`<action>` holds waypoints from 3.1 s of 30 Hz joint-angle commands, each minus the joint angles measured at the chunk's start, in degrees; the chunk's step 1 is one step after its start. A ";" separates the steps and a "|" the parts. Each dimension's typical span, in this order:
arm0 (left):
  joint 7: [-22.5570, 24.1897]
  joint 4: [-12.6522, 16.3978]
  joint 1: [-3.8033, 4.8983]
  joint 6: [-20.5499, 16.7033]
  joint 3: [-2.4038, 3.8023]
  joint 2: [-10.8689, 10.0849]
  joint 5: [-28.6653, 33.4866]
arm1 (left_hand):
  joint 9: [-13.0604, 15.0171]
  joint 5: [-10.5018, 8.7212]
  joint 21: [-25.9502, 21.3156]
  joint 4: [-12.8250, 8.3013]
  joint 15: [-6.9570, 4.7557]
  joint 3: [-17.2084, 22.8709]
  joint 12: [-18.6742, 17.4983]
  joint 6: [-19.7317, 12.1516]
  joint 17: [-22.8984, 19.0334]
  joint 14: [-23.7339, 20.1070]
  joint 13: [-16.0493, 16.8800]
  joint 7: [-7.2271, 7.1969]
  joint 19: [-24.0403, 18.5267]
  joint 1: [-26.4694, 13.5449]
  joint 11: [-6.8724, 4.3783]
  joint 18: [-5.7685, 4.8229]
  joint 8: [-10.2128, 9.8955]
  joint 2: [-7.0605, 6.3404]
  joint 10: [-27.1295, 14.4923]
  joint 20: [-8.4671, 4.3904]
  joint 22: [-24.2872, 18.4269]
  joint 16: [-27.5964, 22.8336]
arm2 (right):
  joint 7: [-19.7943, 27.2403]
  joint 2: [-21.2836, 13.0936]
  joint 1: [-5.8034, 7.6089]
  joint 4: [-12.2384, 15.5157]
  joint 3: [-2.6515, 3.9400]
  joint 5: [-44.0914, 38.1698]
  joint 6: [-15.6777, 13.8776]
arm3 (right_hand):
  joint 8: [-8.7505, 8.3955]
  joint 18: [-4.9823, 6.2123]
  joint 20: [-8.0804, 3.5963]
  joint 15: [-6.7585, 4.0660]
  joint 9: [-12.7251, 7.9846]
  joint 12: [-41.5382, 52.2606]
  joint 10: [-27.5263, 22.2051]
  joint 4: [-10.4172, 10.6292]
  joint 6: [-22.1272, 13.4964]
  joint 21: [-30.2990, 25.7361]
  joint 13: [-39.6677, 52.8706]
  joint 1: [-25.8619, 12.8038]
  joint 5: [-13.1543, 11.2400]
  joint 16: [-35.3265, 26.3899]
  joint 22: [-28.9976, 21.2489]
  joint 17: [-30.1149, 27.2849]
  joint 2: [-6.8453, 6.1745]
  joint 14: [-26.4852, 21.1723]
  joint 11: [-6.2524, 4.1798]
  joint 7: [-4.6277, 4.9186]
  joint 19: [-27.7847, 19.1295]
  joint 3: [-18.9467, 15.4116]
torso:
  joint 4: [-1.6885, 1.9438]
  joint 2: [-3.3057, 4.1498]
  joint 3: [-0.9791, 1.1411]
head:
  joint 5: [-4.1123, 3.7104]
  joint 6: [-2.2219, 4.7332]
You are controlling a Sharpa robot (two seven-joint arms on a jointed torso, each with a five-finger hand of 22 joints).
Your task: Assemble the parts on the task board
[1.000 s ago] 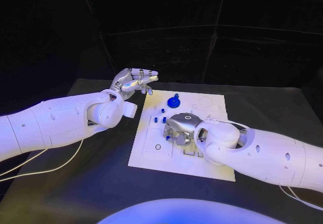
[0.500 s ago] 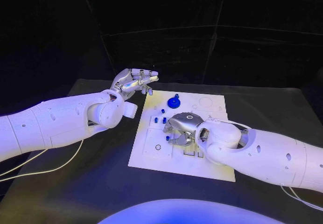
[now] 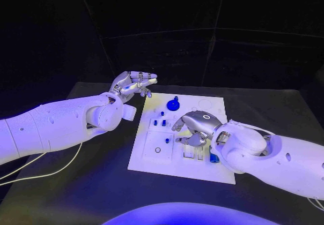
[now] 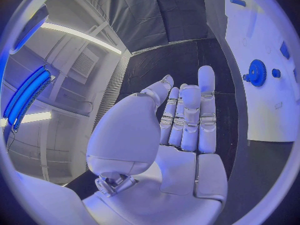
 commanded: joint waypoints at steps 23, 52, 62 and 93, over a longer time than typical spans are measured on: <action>0.16 -0.11 0.08 0.94 0.04 0.12 0.15 | -0.01 0.10 -0.39 -0.13 0.06 -0.35 0.35 -0.19 -0.09 -0.47 -0.04 0.23 -0.32 0.19 0.07 0.75 0.30 0.27 -0.56 0.04 -0.11 -0.32 | -2.23 -5.18 4.91 -5.94 0.64 5.05 13.33 | -0.99 -0.11 -0.63 -0.79 -0.26 1.85 -3.98 2.45 -2.43 -1.02 -0.21 2.25 1.56 -0.10 -1.37 -1.44 0.14 1.02 -0.90 -1.52 0.31 -9.55 | -0.01 0.03 -0.10 | -1.97 1.49; 0.01 -0.19 0.08 0.96 0.04 0.16 0.15 | -0.01 0.10 -0.42 -0.12 0.07 -0.38 0.44 -0.21 -0.07 -0.49 -0.04 0.23 -0.33 0.20 0.08 0.75 0.34 0.32 -0.63 0.05 -0.13 -0.28 | -2.21 -3.26 4.86 -7.57 0.60 3.31 11.80 | 1.45 -1.13 -2.52 -2.75 0.21 1.09 10.84 -1.01 7.34 2.91 -0.10 9.75 -0.63 1.99 4.75 0.37 5.58 1.77 -3.16 -2.84 3.34 2.06 | 0.12 0.00 -0.07 | -2.15 1.02; 0.02 -0.25 0.08 0.91 0.04 0.09 0.15 | -0.01 0.10 -0.44 -0.11 0.08 -0.40 0.48 -0.21 -0.05 -0.49 -0.04 0.23 -0.33 0.21 0.08 0.75 0.36 0.35 -0.67 0.06 -0.14 -0.26 | -1.78 -5.03 4.85 -4.23 0.64 1.81 6.24 | 0.78 -1.29 -2.44 -2.60 -0.15 -1.55 12.63 -3.54 8.12 3.91 0.08 7.72 -0.62 2.38 6.05 0.43 3.83 1.72 -3.02 -2.61 3.37 7.91 | -0.11 -0.16 -0.08 | -1.91 1.14; 0.15 -0.82 0.08 0.83 0.06 1.43 0.15 | -0.01 0.11 -0.47 -0.18 0.08 -0.39 0.58 -0.23 -0.18 -0.56 -0.03 0.22 -0.33 0.35 0.07 0.76 0.39 0.42 -0.74 0.07 -0.16 -0.27 | 3.45 5.82 1.24 -0.68 1.07 4.07 6.19 | -0.21 -1.30 -2.23 -2.28 -0.30 -3.64 13.18 -5.78 7.96 4.49 0.25 5.46 0.09 2.67 6.62 0.32 2.29 1.65 -2.58 -2.06 3.08 11.76 | 0.04 0.03 -0.19 | -0.27 0.43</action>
